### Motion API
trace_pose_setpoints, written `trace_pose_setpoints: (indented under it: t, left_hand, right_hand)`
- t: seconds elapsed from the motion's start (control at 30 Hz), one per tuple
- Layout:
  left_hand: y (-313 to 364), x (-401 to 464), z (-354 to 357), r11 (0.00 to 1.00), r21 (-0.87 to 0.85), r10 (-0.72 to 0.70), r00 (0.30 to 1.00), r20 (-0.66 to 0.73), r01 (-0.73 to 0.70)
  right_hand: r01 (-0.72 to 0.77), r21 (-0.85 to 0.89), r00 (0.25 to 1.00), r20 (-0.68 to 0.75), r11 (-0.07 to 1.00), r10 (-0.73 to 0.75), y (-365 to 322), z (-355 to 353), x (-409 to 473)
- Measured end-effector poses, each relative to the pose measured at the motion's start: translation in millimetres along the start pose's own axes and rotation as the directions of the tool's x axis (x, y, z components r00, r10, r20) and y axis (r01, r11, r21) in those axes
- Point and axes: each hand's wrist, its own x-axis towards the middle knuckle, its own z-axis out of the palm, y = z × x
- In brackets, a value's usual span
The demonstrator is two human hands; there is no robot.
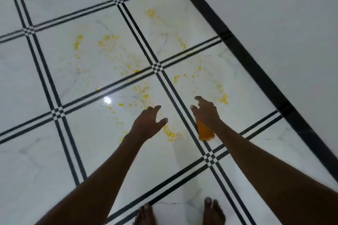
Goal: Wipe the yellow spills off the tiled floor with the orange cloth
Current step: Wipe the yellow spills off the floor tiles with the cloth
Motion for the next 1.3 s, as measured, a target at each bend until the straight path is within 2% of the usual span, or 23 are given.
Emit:
trace_pose_setpoints:
  t: [0.13, 0.2, 0.37, 0.43, 0.5, 0.6, 0.73, 0.87, 0.97, 1.07, 1.17, 1.23, 1.3]
  left_hand:
    - [-29, 50, 80, 0.997, -0.076, -0.021, 0.995, 0.1, 0.029]
    - [-37, 75, 112, 0.995, -0.095, -0.008, 0.991, 0.135, 0.021]
    - [-50, 141, 157, 0.992, -0.081, 0.109, 0.981, 0.158, -0.097]
    - [-49, 160, 166, 0.986, -0.076, 0.16, 0.977, 0.143, -0.15]
    - [-44, 176, 170, 0.977, -0.084, 0.204, 0.969, 0.142, -0.194]
    - [-34, 193, 172, 0.964, -0.04, 0.265, 0.949, 0.168, -0.262]
    - [-18, 208, 168, 0.933, 0.014, 0.348, 0.91, 0.226, -0.361]
    - [2, 216, 161, 0.914, -0.039, 0.397, 0.871, 0.29, -0.404]
    - [17, 219, 155, 0.891, -0.015, 0.434, 0.84, 0.326, -0.455]
    - [27, 218, 140, 0.873, 0.009, 0.474, 0.851, 0.227, -0.488]
    - [28, 214, 123, 0.847, -0.092, 0.525, 0.851, -0.002, -0.523]
    - [28, 207, 121, 0.797, -0.018, 0.591, 0.786, -0.182, -0.604]
    - [18, 200, 128, 0.742, 0.146, 0.668, 0.7, -0.254, -0.655]
  right_hand:
    - [-0.137, -0.015, 0.989, 0.05, 0.99, 0.138, 72, 65, 45]
    - [-0.145, -0.075, 0.989, 0.021, 0.987, 0.147, 101, 88, 66]
    - [-0.086, -0.337, 0.978, -0.208, 0.937, 0.015, 150, 122, 112]
    - [-0.082, -0.368, 0.969, -0.246, 0.926, -0.012, 164, 127, 126]
    - [-0.086, -0.296, 0.969, -0.247, 0.951, 0.011, 174, 127, 136]
    - [-0.085, -0.096, 0.966, -0.251, 0.992, 0.059, 181, 124, 142]
    - [-0.075, 0.063, 0.973, -0.214, 0.995, 0.087, 181, 111, 137]
    - [0.003, 0.138, 0.999, -0.037, 0.99, 0.003, 168, 90, 127]
    - [0.082, 0.209, 0.996, 0.024, 0.974, -0.088, 150, 68, 115]
    - [0.152, 0.226, 0.988, -0.032, 0.962, -0.149, 133, 41, 101]
    - [0.227, 0.167, 0.966, -0.162, 0.959, -0.2, 116, 21, 93]
    - [0.241, 0.179, 0.949, -0.251, 0.954, -0.192, 106, 20, 86]
    - [0.221, 0.168, 0.93, -0.332, 0.961, -0.155, 103, 37, 78]
